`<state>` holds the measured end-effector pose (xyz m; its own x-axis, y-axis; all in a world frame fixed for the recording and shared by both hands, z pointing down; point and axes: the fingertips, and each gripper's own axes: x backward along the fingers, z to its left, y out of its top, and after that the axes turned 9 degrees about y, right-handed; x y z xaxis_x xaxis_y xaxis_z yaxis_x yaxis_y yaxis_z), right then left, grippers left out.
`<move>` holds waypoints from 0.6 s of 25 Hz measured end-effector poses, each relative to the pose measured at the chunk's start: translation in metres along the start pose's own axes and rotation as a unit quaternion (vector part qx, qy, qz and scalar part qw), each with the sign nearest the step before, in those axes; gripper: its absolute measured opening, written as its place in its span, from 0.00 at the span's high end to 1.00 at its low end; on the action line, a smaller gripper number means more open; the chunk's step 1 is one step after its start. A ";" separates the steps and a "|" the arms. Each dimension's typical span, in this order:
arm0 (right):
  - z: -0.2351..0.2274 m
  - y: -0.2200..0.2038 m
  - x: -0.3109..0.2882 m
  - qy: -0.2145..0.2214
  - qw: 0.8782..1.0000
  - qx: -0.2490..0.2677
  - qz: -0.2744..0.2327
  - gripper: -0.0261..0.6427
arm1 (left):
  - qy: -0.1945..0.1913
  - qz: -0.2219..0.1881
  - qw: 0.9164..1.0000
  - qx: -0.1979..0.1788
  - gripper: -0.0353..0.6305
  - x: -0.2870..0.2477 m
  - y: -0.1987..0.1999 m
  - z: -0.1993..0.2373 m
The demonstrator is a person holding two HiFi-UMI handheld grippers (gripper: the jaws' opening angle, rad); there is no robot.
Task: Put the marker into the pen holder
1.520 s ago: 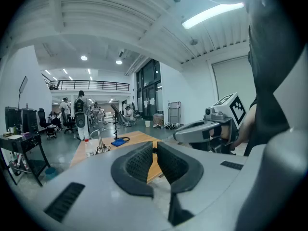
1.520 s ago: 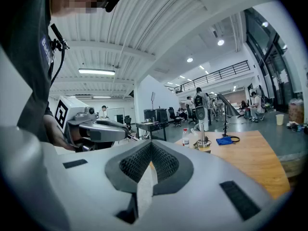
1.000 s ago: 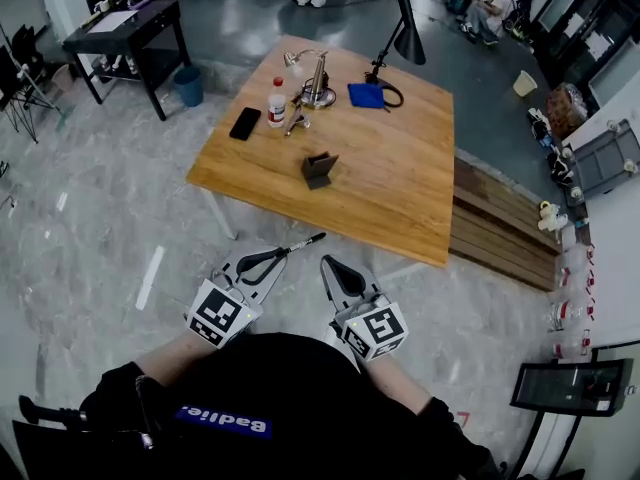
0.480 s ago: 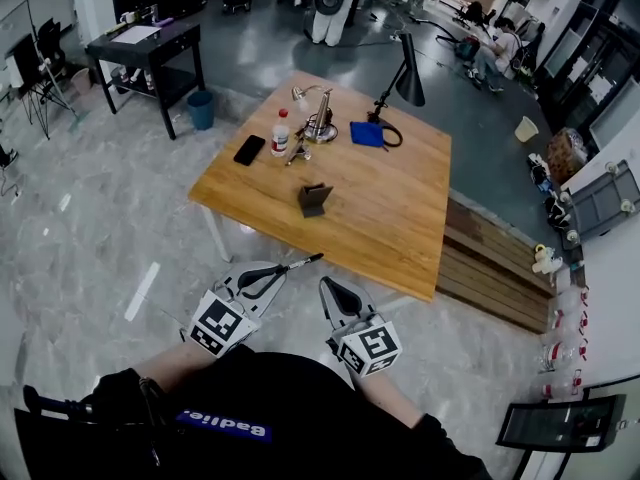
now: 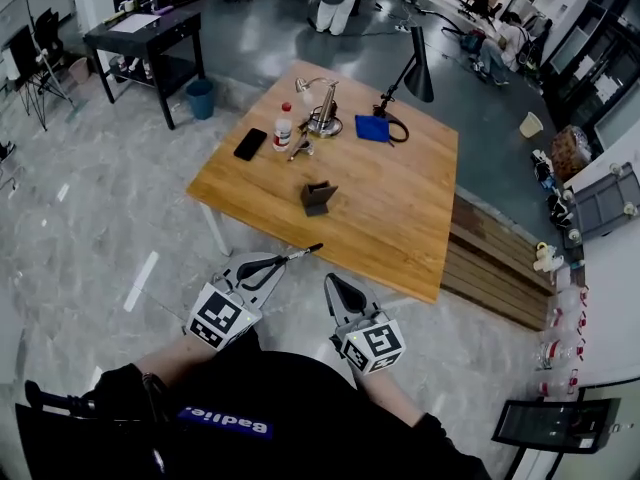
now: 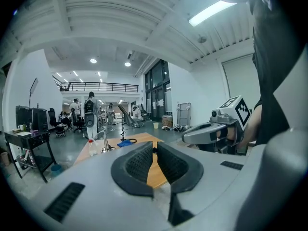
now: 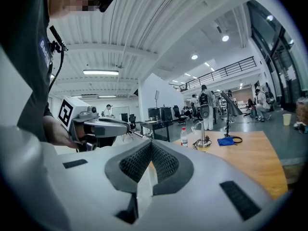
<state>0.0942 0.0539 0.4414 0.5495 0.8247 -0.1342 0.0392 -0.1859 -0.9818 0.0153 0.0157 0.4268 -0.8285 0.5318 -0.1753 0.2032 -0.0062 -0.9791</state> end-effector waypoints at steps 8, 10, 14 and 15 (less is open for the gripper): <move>-0.051 -0.001 -0.049 -0.047 0.999 -0.021 0.008 0.96 | -0.010 0.002 1.000 -0.006 0.89 -0.055 -0.011 0.078; -0.063 0.001 -0.061 -0.058 0.998 -0.023 0.013 0.96 | -0.014 0.005 1.000 -0.008 0.89 -0.074 -0.016 0.099; -0.089 0.003 -0.080 -0.088 0.995 -0.031 0.021 0.96 | -0.026 0.016 0.999 -0.019 0.89 -0.116 -0.031 0.133; -0.094 0.003 -0.083 -0.097 0.994 -0.034 0.022 0.96 | -0.030 0.021 0.999 -0.022 0.89 -0.127 -0.037 0.140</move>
<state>0.1274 -0.0656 0.4622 0.3812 0.9009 -0.2076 0.0790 -0.2555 -0.9636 0.0394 -0.1704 0.4705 -0.8481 0.4800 -0.2242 0.2609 0.0102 -0.9653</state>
